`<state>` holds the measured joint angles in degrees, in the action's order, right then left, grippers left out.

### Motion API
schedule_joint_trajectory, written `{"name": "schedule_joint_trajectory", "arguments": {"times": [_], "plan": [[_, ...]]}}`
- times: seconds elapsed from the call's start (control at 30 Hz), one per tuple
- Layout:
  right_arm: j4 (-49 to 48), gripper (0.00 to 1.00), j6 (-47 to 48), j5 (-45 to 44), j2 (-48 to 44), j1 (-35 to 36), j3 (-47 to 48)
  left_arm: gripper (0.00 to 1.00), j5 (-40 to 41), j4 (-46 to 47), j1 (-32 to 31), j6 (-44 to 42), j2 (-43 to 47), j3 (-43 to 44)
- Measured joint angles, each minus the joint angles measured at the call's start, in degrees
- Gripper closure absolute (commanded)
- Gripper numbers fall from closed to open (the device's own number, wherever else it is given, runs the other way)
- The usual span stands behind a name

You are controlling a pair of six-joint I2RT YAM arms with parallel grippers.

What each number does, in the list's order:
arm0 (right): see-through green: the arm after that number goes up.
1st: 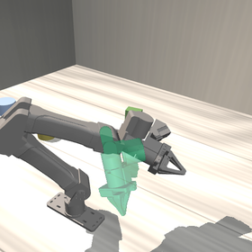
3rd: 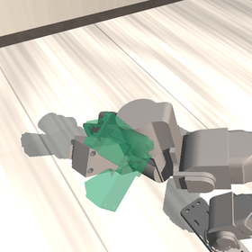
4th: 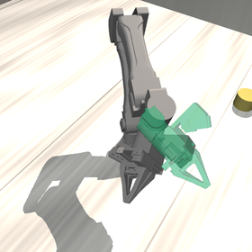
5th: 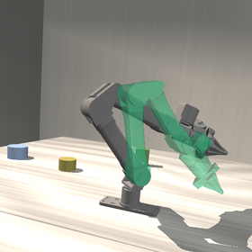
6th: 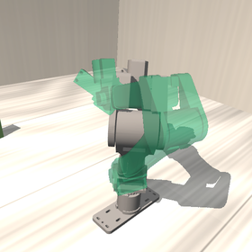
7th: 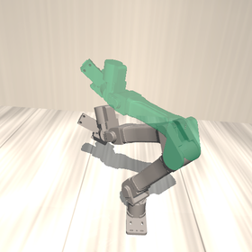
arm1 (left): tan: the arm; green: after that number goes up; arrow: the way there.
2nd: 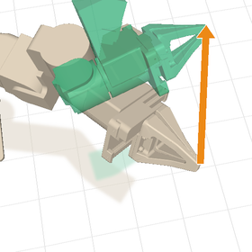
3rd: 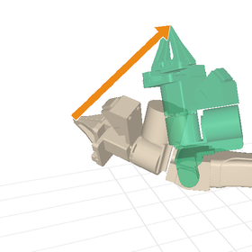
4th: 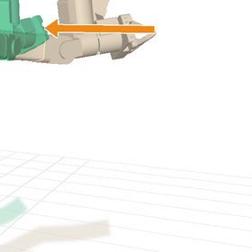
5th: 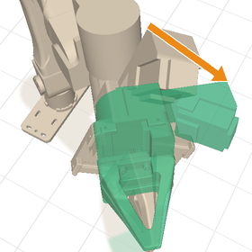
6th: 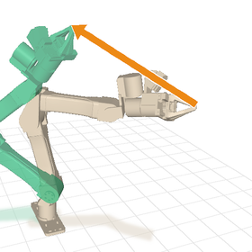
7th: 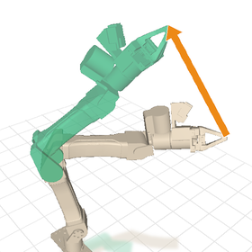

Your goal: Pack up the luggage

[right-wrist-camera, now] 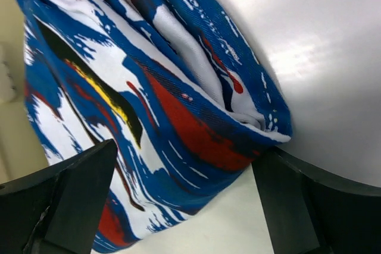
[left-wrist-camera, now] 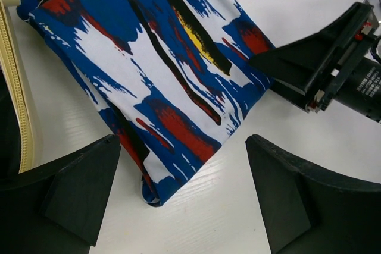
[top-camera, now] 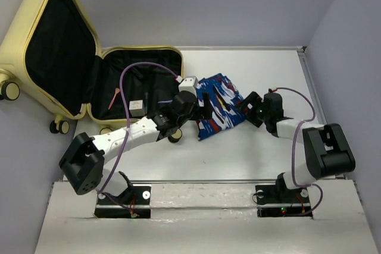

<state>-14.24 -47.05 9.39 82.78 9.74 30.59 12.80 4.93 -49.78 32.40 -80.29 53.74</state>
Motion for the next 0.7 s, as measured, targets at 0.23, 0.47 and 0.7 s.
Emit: {"name": "schedule_joint_trajectory", "arguments": {"times": [0.23, 0.47, 0.7], "plan": [[-10.5, 0.84, -4.4, 5.7, 11.5, -1.3, 3.6, 0.01, 1.1, 0.0, 0.0, -0.6, 0.0, 0.0], [-10.1, 0.92, -6.9, 6.7, 8.1, -9.6, 0.0, 0.01, 0.9, 0.1, 0.0, -0.9, -0.3, 0.0], [-6.7, 0.92, -2.3, 5.8, -3.3, -24.0, -8.3, 0.01, -0.2, 0.5, -1.2, -0.9, -9.1, 5.2]]}}
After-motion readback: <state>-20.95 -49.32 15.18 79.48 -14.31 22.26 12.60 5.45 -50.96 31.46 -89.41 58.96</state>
